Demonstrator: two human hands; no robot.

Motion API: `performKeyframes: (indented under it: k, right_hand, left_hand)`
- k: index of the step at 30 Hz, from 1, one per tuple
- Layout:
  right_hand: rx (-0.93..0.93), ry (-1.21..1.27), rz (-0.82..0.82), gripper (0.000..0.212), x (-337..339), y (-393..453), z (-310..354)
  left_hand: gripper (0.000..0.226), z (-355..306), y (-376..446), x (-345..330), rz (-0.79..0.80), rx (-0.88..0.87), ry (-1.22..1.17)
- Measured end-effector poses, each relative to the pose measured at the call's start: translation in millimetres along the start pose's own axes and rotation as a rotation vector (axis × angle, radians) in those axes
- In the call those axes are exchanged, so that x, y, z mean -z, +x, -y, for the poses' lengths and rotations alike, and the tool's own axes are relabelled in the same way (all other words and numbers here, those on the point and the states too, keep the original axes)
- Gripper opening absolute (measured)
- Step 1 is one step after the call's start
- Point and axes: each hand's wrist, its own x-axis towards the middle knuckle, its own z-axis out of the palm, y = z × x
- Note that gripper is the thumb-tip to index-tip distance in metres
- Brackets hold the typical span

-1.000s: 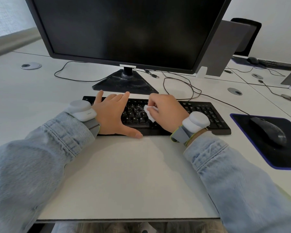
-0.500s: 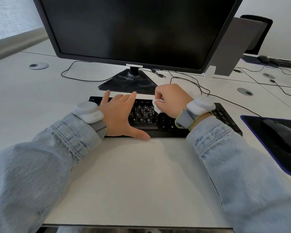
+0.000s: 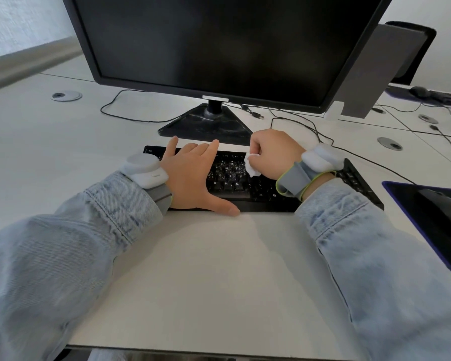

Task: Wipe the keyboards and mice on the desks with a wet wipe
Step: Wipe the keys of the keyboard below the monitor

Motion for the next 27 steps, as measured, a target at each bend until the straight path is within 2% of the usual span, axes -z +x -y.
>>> performKeyframes:
  k: [4, 8, 11, 16, 20, 23, 25, 27]
  right_hand:
    - [-0.012, 0.078, -0.107, 0.008, -4, 0, -2]
    - [0.102, 0.052, -0.02, 0.008, -2, -1, 4]
    - [0.118, 0.008, 0.048, 0.007, 2, -1, 2]
    - [0.148, -0.011, -0.058, 0.01, -6, 1, 7]
    - [0.198, -0.002, 0.007, 0.007, -2, -3, 2]
    - [0.13, -0.04, -0.089, 0.009, -2, -1, -4]
    - [0.108, 0.061, -0.18, 0.009, 2, -4, -9]
    - [0.123, 0.151, -0.186, 0.01, 8, -10, -11]
  left_hand:
    - [0.148, -2, 1, 0, -0.003, 0.007, 0.019]
    - [0.15, 1, 1, -2, -0.011, 0.009, 0.017]
    - [0.152, 1, 2, -3, -0.015, 0.01, 0.023]
    - [0.146, -1, 1, -2, -0.014, 0.004, 0.028]
    - [0.148, -1, 2, -2, -0.013, 0.009, 0.03]
    - [0.149, 0, 0, -1, -0.009, 0.011, 0.015]
    - [0.147, -1, 0, -1, -0.009, 0.012, 0.012]
    - [0.145, -2, 0, -1, -0.01, 0.015, 0.011]
